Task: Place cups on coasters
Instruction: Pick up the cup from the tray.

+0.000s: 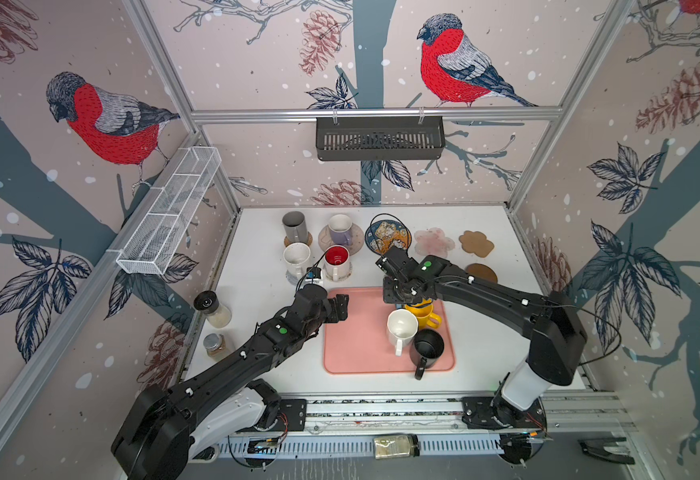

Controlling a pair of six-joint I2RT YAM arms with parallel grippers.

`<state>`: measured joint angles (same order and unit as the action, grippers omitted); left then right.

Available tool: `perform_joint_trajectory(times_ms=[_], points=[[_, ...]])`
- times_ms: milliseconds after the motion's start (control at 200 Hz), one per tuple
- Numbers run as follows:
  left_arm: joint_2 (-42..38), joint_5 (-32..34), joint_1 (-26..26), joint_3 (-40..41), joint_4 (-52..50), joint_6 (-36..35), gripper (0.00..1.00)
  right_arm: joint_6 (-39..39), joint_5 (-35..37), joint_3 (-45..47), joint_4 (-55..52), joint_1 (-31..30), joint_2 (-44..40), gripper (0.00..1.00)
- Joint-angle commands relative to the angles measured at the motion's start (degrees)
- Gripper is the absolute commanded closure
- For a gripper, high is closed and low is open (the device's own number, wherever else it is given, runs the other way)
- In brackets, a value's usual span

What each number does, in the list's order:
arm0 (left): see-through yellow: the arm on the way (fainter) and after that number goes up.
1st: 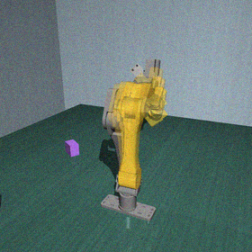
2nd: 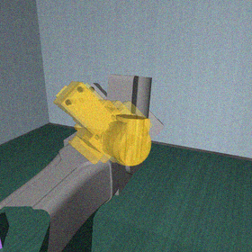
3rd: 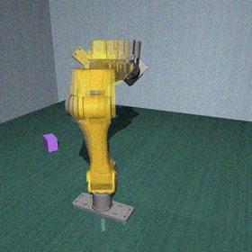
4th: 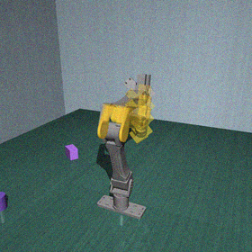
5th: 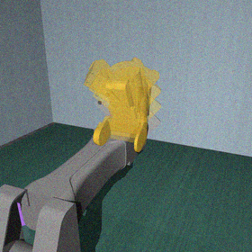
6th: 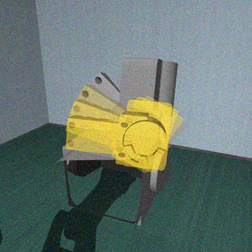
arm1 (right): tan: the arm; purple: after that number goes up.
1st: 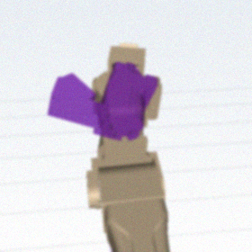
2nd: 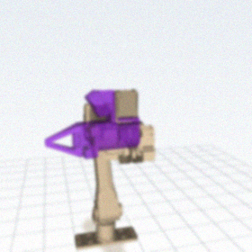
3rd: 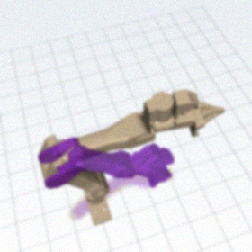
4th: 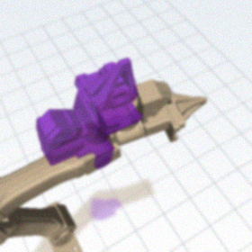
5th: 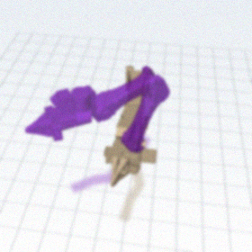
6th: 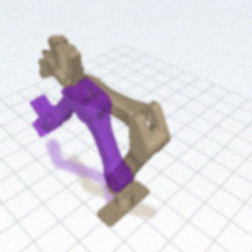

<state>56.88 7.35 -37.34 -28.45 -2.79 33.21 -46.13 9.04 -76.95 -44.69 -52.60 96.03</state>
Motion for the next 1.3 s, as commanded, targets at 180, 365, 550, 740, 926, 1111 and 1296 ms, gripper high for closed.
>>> perform_joint_trajectory(times_ms=[180, 365, 550, 740, 926, 1111, 1296], points=[[-2.9, -3.2, -0.1, 2.2, 6.8, 0.8, 0.14, -6.6, 3.1, -0.5, -2.5, -1.6, 0.6, 0.50], [-2.7, -5.1, -0.1, 2.4, 7.4, 0.6, 0.14, -7.3, 4.1, 0.3, -2.8, -2.4, 1.8, 0.49], [-3.3, -5.4, -0.1, 2.5, 7.4, 0.4, 0.14, -7.3, 5.2, 0.6, -2.3, -2.4, 3.0, 0.49], [-3.3, -5.5, -0.1, 2.8, 7.8, 0.1, 0.14, -6.7, 5.2, 0.8, -0.9, -2.1, 4.7, 0.48], [-3.2, -5.5, -0.1, 2.7, 7.6, 0.1, 0.14, -6.5, 5.3, 1.6, 0.4, -1.6, 5.4, 0.49], [-3.3, -5.5, -0.1, 2.7, 7.5, -0.1, 0.14, -6.0, 5.1, 2.1, 1.4, -1.0, 6.1, 0.52], [-3.2, -5.5, -0.1, 2.6, 7.4, -0.2, 0.14, -5.6, 5.3, 2.0, 1.8, -0.8, 7.0, 0.54]])
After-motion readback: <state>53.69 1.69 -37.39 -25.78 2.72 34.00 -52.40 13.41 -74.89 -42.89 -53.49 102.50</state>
